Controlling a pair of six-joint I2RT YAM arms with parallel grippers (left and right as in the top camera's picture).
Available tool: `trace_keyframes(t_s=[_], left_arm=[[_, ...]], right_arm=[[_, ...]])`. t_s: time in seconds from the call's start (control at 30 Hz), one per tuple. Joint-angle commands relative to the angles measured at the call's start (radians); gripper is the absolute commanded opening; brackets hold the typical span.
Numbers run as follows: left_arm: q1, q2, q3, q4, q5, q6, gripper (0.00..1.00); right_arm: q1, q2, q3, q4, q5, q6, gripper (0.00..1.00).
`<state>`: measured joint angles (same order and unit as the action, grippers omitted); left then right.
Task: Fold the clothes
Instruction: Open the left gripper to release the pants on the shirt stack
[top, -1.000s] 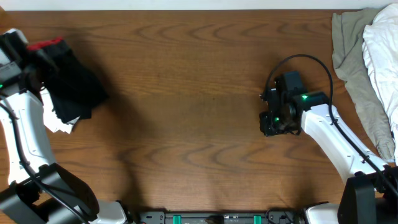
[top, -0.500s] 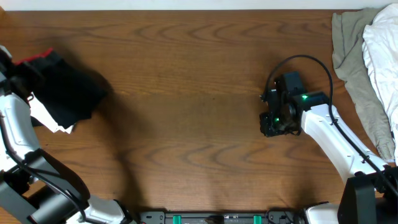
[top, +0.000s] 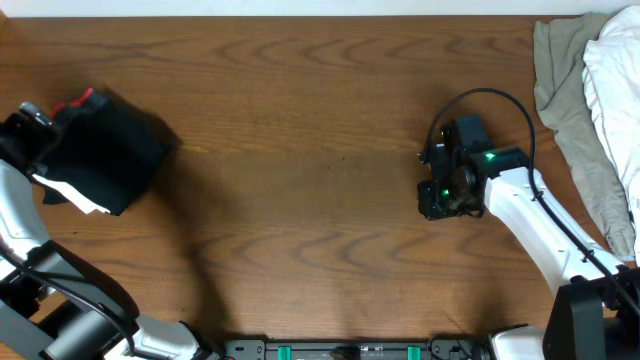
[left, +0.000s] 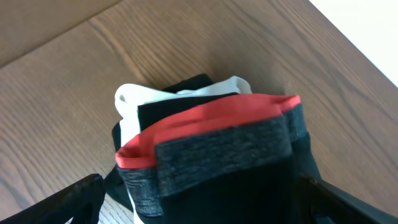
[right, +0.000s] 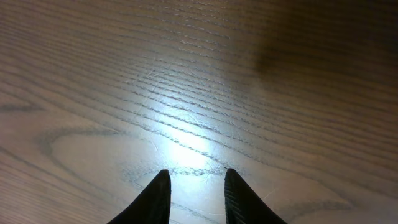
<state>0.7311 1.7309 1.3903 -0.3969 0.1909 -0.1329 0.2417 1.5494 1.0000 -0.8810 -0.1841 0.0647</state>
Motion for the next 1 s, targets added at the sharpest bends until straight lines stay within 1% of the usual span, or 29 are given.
trace_keyframes(t_s=[0.0,0.17,0.2,0.3,0.4,0.47,0.5,0.57,0.7,0.87,0.97], left_arm=[[0.017,0.005,0.027,-0.006,-0.012,-0.065,0.98],[0.018,0.005,0.027,-0.006,0.026,-0.065,0.98],[0.018,0.005,0.027,-0.005,0.039,-0.065,0.98],[0.016,0.005,0.027,-0.001,0.099,-0.064,0.98],[-0.004,0.005,0.027,0.01,0.183,-0.062,0.98],[-0.037,0.003,0.027,0.008,0.208,-0.038,0.98],[-0.058,0.003,0.027,0.004,0.212,-0.021,0.98],[-0.119,0.002,0.027,-0.007,0.212,0.022,0.98],[-0.27,0.002,0.027,-0.029,0.184,0.097,0.98],[-0.499,0.002,0.027,-0.091,0.043,0.122,0.98],[-0.605,0.002,0.027,-0.13,0.006,0.122,0.98]], right_arm=[[0.008,0.005,-0.002,-0.002,-0.008,0.009,0.28],[0.008,0.005,-0.002,-0.002,-0.008,0.009,0.3],[0.008,0.005,-0.002,-0.002,-0.008,0.009,0.32],[0.008,0.005,-0.002,-0.002,-0.008,0.009,0.44],[0.008,0.005,-0.002,-0.002,-0.009,0.009,0.6],[0.008,0.005,-0.002,-0.002,-0.008,0.009,0.76],[0.008,0.005,-0.002,-0.002,-0.008,0.009,0.86],[0.008,0.005,-0.002,0.002,-0.008,0.009,0.99],[0.008,0.005,-0.002,0.023,-0.007,0.009,0.99],[0.007,0.005,-0.002,0.114,0.021,0.009,0.99],[0.007,0.005,-0.002,0.195,0.026,0.009,0.99]])
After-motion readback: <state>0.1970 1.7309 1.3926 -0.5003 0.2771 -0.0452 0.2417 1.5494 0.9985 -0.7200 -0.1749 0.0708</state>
